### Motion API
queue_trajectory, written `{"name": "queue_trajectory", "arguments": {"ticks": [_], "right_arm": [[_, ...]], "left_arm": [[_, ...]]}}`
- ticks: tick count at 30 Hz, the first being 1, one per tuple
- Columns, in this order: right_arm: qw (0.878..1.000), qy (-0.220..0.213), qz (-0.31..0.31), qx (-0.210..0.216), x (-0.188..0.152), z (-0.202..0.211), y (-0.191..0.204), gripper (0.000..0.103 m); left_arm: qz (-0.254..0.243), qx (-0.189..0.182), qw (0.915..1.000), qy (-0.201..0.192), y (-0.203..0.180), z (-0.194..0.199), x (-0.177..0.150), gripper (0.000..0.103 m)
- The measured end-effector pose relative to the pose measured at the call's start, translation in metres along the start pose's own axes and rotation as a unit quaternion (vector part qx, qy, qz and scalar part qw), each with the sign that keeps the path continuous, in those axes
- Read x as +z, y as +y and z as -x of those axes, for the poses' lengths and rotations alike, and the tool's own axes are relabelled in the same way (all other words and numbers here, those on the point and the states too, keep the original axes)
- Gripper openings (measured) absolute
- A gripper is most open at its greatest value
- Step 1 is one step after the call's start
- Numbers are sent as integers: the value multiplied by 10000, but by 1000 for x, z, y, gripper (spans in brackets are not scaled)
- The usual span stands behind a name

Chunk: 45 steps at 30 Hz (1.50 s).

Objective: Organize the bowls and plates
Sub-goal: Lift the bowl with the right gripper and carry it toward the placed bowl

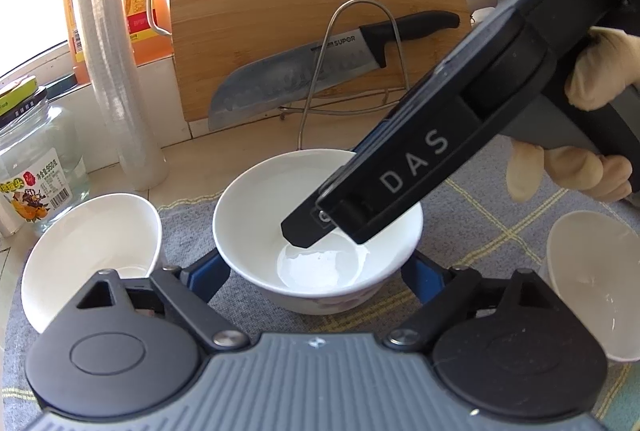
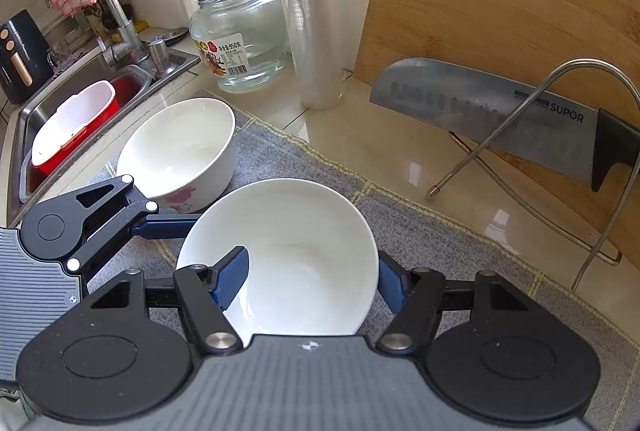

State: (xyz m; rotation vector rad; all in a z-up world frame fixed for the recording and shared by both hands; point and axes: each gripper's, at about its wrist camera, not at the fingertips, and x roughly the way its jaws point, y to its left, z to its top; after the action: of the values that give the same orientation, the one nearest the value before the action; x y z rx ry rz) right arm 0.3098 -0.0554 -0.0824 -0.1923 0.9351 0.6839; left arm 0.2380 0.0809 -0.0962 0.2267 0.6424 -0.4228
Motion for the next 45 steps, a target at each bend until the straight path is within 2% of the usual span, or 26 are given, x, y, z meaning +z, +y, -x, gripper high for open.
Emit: {"name": "queue_trajectory", "arguments": {"ticks": [11, 24, 40, 45], "right_arm": [[9999, -100, 7, -7, -1, 11, 5, 73], [9995, -306, 75, -17, -12, 49, 26, 73], [9980, -559, 264, -127, -43, 103, 50, 73], [9978, -638, 127, -144, -56, 117, 50, 73]], "left_arm": [[-59, -19, 10000, -33, -2, 10, 3, 91], [-222, -72, 9997, -83, -14, 46, 8, 91], [-157, -245, 9994, -191, -45, 93, 6, 91], [-261, -288, 9989, -274, -60, 105, 4, 92]]}}
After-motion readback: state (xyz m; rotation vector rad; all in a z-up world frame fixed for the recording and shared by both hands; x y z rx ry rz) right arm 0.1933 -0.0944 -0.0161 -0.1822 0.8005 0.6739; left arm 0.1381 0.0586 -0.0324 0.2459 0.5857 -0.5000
